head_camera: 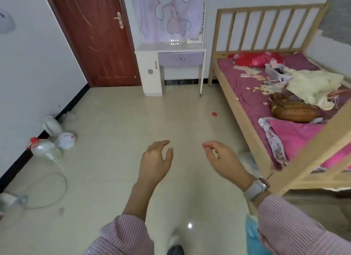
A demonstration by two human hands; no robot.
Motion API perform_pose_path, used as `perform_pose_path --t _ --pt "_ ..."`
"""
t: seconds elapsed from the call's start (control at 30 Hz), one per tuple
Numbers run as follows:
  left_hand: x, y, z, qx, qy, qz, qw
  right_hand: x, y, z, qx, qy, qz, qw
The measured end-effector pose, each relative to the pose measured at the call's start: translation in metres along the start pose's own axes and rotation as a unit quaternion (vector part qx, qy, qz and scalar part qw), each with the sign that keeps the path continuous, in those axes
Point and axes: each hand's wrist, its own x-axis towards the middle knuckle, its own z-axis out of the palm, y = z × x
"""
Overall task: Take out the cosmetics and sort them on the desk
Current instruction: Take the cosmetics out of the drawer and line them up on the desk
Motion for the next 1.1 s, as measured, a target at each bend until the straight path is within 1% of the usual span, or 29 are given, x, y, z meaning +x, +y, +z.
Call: perform_pose_path --t 0.1,0.2,0.33,0.47,0.57,0.67,0.77,0.93,1.0,1.1 --pt "0.032 -0.029 0.016 0.024 -0.001 -0.022 0.999 0.038 0.022 0.026 -0.004 -0.038 0.026 0.999" --pt "0.088 -0.057 0.024 0.032 0.002 -0.041 0.999 0.099 0.036 0.045 -0.019 -0.070 0.042 0.996" --pt "0.185 -0.086 0.030 0.037 -0.001 -0.049 0.998 0.197 0.045 0.056 -0.015 -0.069 0.056 0.996" --pt "0.276 -0.096 0.045 0.013 -0.008 -0.062 0.998 0.277 0.065 0.061 -0.014 -0.065 0.086 0.994" --pt "0.331 -0.098 0.069 -0.020 -0.038 -0.071 0.997 0.326 0.092 0.061 -0.016 -0.052 0.117 0.992" --pt "0.390 -0.107 0.103 -0.030 -0.075 -0.079 0.994 0.377 0.124 0.063 0.000 -0.048 0.150 0.988" --pt "0.461 -0.115 0.140 -0.039 -0.086 -0.080 0.992 0.441 0.165 0.065 0.016 -0.054 0.164 0.985" --pt "0.610 -0.111 0.186 -0.026 -0.094 -0.074 0.992 0.577 0.221 0.055 0.022 -0.054 0.166 0.984" --pt "0.675 -0.108 0.197 -0.027 -0.085 -0.075 0.993 0.643 0.238 0.048 0.016 -0.059 0.153 0.986" --pt "0.751 -0.110 0.201 -0.025 -0.064 -0.076 0.995 0.725 0.248 0.046 0.016 -0.070 0.132 0.989"
